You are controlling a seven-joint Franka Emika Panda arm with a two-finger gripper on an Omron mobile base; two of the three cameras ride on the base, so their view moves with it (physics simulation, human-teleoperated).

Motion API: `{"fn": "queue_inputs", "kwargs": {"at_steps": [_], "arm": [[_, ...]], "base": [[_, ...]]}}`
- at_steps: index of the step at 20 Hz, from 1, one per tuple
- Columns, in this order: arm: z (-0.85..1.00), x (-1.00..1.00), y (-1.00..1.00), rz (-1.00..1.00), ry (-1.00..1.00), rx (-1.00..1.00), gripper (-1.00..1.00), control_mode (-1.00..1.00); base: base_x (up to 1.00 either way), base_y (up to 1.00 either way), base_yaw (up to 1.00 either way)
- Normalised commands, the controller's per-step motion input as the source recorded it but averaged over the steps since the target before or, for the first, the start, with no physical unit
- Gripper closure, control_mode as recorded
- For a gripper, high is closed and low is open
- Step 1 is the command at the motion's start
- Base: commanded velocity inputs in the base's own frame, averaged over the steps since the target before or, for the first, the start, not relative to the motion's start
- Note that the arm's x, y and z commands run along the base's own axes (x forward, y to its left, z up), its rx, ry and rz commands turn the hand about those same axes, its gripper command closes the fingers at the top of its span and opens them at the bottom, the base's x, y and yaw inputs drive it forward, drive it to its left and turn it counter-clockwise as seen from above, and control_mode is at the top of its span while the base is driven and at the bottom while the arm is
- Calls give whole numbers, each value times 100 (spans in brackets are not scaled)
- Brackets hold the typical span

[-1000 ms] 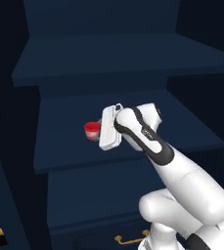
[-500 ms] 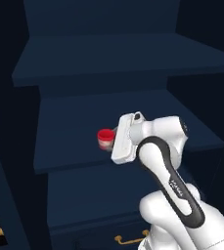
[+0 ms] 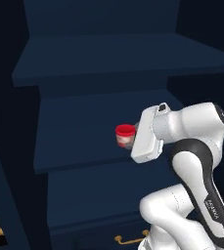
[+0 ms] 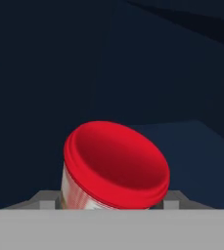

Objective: From the different types of pastries on the counter, select a croissant and place it on the cutting board. Then retrieve a jar of jam from the cabinet and place it alongside the croissant on the cutting board.

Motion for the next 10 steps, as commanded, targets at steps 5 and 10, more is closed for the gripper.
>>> {"fn": "queue_inputs", "kwargs": {"at_steps": [5,10], "arm": [[0,-63,-15,-9,0,0,100,-100],[-3,2,2,0,1,-1,100,-100]], "base": [[0,0,0],[0,0,0]]}}
